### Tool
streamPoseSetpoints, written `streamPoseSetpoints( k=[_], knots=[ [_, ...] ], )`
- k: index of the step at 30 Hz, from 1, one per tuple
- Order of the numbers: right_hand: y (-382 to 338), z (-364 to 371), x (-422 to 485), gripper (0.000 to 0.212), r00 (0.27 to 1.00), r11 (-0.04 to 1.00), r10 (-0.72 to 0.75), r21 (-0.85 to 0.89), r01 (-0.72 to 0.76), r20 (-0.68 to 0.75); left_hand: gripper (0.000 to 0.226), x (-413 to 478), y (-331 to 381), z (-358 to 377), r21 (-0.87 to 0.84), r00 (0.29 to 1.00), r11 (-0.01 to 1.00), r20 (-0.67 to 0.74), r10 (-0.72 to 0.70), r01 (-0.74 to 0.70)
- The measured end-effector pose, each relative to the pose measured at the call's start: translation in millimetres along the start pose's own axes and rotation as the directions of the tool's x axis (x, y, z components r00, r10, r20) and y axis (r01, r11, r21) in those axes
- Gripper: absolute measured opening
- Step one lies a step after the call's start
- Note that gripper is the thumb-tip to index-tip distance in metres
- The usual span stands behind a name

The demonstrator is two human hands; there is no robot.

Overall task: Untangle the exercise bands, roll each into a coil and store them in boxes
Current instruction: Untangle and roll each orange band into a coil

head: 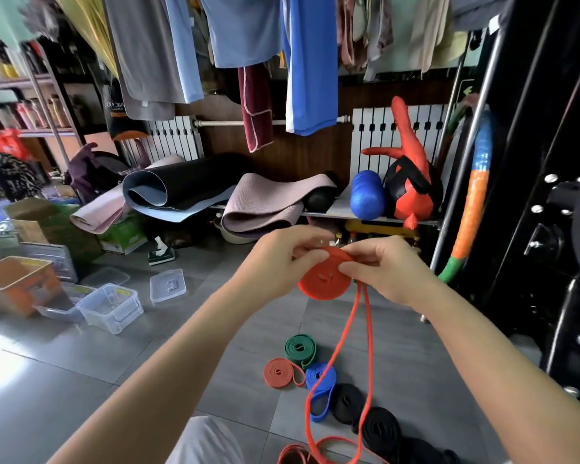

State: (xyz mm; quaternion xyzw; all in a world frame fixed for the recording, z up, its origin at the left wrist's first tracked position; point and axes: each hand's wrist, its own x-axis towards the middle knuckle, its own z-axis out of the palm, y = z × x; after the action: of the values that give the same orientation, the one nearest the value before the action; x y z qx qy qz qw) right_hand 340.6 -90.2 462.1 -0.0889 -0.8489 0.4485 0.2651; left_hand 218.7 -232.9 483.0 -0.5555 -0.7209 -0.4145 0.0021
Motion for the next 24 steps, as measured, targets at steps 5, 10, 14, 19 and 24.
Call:
streamPoseSetpoints(
  k=[5, 10, 14, 19, 24],
  knots=[
    [-1.1, -3.6, 1.2, 0.034, 1.000, 0.999, -0.020, -0.036, 0.021, 0.015, 0.021, 8.3, 7.6, -9.1, 0.055, 0.988, 0.998, 0.147, -0.050, 0.042],
    [1.5, -6.3, -1.8, 0.037, 0.999, 0.997, -0.024, 0.071, 0.028, -0.044, 0.023, 2.3, 10.2, 2.0, 0.088, 0.998, 0.996, 0.052, -0.028, 0.023],
    [0.1, -8.8, -4.2, 0.032, 1.000, 0.999, -0.027, 0.044, 0.027, -0.009, 0.047, -1.7, 10.0, 5.5, 0.005, 0.993, 1.000, 0.114, -0.012, 0.011],
    [1.9, -9.9, -6.1, 0.028, 0.997, 0.979, 0.038, 0.201, -0.023, -0.069, 0.041, 1.2, 7.3, 9.2, -0.065, 0.997, 0.997, 0.067, -0.027, 0.031],
    [15.5, -2.7, -19.6, 0.021, 0.984, 0.908, 0.146, 0.409, -0.094, -0.099, 0.040, -2.0, 4.5, 6.6, -0.602, 0.966, 0.785, -0.086, -0.244, 0.145]
  ],
)
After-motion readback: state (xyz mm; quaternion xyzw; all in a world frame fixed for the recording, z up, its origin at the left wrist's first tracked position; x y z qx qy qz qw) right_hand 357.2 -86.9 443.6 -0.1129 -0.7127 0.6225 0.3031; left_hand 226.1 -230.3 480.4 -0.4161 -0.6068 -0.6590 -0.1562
